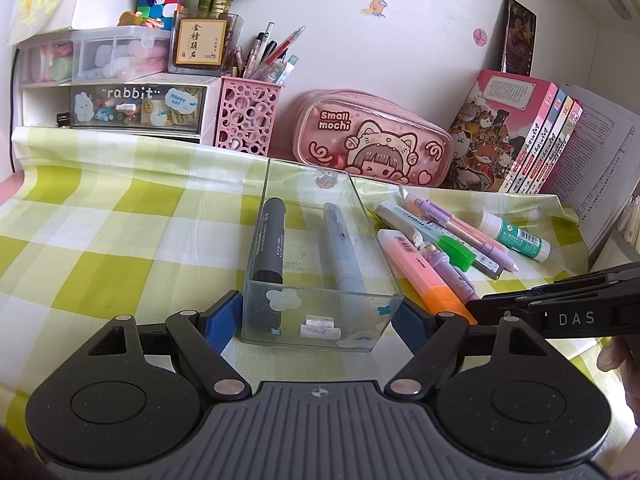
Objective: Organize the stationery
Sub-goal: 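Grasp the purple pen with the right gripper and lift it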
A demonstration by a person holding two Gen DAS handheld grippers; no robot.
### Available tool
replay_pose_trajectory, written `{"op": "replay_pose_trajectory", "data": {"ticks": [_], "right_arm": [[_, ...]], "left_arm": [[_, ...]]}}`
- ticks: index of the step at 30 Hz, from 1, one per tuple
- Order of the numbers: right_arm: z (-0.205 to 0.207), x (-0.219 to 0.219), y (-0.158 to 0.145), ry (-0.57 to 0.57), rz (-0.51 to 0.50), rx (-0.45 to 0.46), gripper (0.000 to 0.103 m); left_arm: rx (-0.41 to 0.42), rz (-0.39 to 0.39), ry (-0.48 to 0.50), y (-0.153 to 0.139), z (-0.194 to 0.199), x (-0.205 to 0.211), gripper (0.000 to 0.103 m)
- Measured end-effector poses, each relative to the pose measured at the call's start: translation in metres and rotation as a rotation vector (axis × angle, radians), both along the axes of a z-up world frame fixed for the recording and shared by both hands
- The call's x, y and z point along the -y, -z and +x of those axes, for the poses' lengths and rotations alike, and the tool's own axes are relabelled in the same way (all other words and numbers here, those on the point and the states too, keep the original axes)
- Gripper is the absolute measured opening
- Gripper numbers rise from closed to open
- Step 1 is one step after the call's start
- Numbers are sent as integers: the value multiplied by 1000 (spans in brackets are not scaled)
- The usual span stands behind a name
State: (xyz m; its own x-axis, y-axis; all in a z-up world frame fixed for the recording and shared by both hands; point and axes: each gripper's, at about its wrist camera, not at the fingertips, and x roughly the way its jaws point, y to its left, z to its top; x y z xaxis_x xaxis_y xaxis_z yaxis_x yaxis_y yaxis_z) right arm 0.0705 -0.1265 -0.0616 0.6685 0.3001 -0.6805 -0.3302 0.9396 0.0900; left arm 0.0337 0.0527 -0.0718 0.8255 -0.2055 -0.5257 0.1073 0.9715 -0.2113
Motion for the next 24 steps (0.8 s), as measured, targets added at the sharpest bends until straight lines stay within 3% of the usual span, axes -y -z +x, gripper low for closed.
{"op": "replay_pose_trajectory", "data": {"ticks": [14,24], "right_arm": [[26,-16,1,43,-63,21,39],[19,18,-14,132,262,-31,38]], "left_arm": [[0,0,0,0,0,0,78],[0,0,1,0,0,0,78]]}}
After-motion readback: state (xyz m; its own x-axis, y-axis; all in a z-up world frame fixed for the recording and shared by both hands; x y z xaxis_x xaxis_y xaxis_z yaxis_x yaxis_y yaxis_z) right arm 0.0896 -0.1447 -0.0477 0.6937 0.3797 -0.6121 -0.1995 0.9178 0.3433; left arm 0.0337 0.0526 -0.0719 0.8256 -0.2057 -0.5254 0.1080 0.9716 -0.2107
